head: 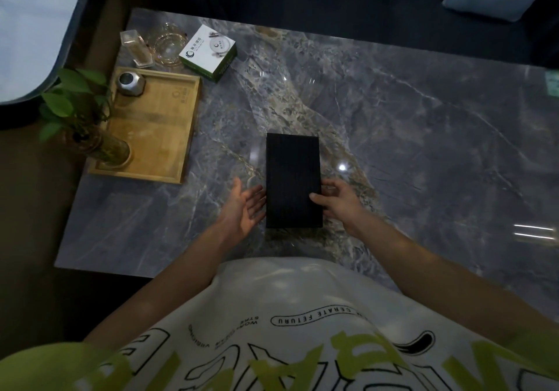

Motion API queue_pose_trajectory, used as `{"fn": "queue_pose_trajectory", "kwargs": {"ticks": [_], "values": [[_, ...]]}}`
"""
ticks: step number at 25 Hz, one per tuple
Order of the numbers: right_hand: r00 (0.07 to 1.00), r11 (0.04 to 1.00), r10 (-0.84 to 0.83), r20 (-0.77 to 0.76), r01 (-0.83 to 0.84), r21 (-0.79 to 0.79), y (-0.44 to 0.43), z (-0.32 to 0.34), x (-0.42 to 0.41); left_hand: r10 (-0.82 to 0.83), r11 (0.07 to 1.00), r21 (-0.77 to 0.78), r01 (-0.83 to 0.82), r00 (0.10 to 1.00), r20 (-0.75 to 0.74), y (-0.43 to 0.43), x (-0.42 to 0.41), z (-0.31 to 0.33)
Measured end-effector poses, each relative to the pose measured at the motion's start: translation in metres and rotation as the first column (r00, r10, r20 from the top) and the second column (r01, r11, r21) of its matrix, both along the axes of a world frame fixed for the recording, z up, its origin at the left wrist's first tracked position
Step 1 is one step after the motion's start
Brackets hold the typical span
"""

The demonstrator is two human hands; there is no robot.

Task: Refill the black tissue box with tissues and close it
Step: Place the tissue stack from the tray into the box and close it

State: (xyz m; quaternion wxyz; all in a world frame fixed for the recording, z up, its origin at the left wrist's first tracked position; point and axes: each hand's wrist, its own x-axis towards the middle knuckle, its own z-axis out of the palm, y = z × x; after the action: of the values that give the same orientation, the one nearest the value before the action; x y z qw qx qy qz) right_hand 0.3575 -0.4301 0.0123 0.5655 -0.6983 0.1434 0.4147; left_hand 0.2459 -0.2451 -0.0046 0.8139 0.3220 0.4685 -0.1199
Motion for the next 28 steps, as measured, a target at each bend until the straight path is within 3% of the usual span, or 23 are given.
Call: {"fn": "queue_pose_trajectory", "kwargs": {"ticks": [22, 25, 28], "values": [[0.996, 0.996, 0.059, 0.061, -0.055, -0.072, -0.002, -0.012, -0.002, -0.042, 0.999, 0.025, 0.042, 0.999, 0.010, -0.002, 0.001, 0.005], [0.992, 0.989, 0.089, 0.091, -0.077, -0.123, 0.001, -0.013, -0.001, -0.110, 0.987, 0.116, 0.109, 0.994, -0.002, -0.005, 0.005, -0.001], [0.971, 0.971, 0.188, 0.148, -0.161, -0.177, 0.003, -0.010, 0.001, -0.261, 0.915, 0.314, 0.255, 0.965, -0.023, -0.008, 0.013, -0.003]]}}
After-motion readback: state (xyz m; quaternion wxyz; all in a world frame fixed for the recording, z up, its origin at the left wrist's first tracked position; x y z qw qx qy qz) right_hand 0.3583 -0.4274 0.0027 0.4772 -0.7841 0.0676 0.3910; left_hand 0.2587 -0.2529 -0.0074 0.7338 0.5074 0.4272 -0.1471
